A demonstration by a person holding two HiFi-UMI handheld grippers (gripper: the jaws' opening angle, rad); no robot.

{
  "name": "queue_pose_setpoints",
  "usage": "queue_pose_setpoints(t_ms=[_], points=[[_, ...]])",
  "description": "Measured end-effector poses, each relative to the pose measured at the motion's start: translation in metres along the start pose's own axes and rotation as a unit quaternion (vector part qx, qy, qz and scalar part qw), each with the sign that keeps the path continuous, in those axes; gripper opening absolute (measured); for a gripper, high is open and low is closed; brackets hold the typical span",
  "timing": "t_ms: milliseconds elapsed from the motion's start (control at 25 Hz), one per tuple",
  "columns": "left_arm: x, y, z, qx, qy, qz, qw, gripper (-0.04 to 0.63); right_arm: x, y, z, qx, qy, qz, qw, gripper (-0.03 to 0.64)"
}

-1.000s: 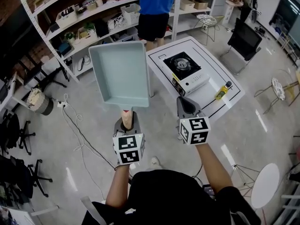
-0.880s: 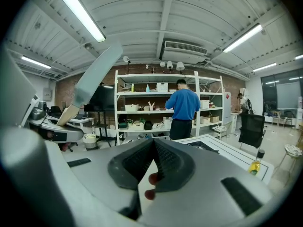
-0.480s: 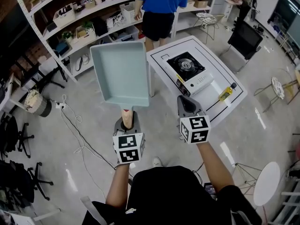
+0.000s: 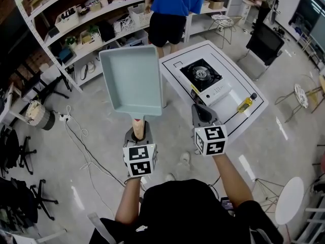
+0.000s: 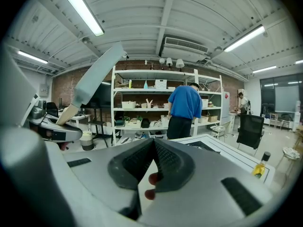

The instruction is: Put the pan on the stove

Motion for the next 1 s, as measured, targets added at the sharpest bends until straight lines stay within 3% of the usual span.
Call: queue_pose_setpoints(t_ms=[1000], points=[[-0.038, 0.160, 0.045, 0.038, 0.054, -0.059, 0.9961, 0.011, -0.020, 0.100, 0.129, 0.010, 0.010, -0.020, 1.000, 0.002]])
Point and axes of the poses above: the fingertips, and each gripper's own axes: y forward along the fingers, z to its right, x out of its underside, the point moved 1 cm from there along -y, backward along the fingers, and after that the axes turned 6 degrees about y, right-handed, at the moved point
